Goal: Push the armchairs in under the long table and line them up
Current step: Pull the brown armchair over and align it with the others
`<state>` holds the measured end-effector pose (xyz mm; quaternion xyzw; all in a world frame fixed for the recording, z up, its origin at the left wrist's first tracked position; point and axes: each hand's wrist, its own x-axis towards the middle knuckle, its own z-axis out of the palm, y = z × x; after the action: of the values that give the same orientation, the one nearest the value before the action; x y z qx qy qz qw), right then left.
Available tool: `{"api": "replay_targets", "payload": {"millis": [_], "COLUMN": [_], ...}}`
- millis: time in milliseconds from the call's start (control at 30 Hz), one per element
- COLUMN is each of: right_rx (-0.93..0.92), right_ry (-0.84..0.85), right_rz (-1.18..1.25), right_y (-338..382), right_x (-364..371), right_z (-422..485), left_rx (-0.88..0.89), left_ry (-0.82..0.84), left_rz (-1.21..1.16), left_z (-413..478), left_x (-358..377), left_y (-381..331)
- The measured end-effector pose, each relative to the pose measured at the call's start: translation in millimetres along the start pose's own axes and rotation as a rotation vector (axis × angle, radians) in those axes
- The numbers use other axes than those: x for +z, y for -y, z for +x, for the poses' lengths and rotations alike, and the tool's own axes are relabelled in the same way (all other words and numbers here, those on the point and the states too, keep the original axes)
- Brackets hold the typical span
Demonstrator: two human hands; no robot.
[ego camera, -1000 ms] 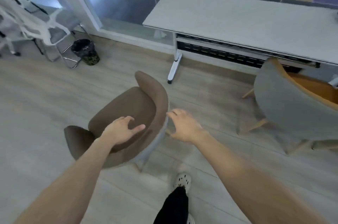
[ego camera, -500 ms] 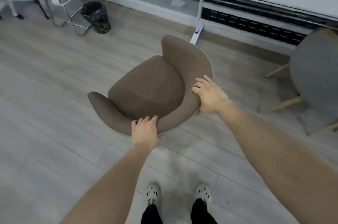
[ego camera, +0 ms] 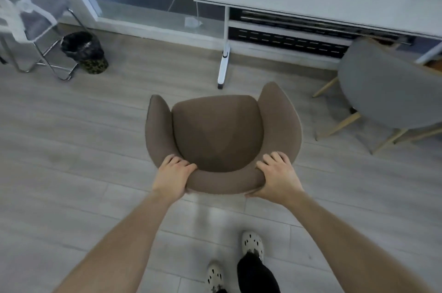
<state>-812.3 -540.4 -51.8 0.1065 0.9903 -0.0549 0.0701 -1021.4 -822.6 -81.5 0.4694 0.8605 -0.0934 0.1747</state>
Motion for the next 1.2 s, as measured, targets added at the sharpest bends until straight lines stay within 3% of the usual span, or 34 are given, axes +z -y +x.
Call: {"api": "replay_targets", "payload": {"millis": [400,733,967,1200], "right_rx": [0.246,0.305,0.474,0.644], "right_ry": [0.015,0.055,0.119,0.058], "right_rz": [0.133,0.141,0.08,0.42], "right_y": [-89,-190,-182,-133], "right_x": [-1,-43,-73,-108], "right_z": [146,338,372,285], "left_rx": [0.155,0.11,0.138,0.205], "left_ry": [-0.026,-0.047,0.013,0.127], "left_rz": [0.053,0.163,0.107,-0.072], "left_z": [221,422,430,376], "left_x": [-93,-190,-247,-279], "left_y": [76,132,109,83]}}
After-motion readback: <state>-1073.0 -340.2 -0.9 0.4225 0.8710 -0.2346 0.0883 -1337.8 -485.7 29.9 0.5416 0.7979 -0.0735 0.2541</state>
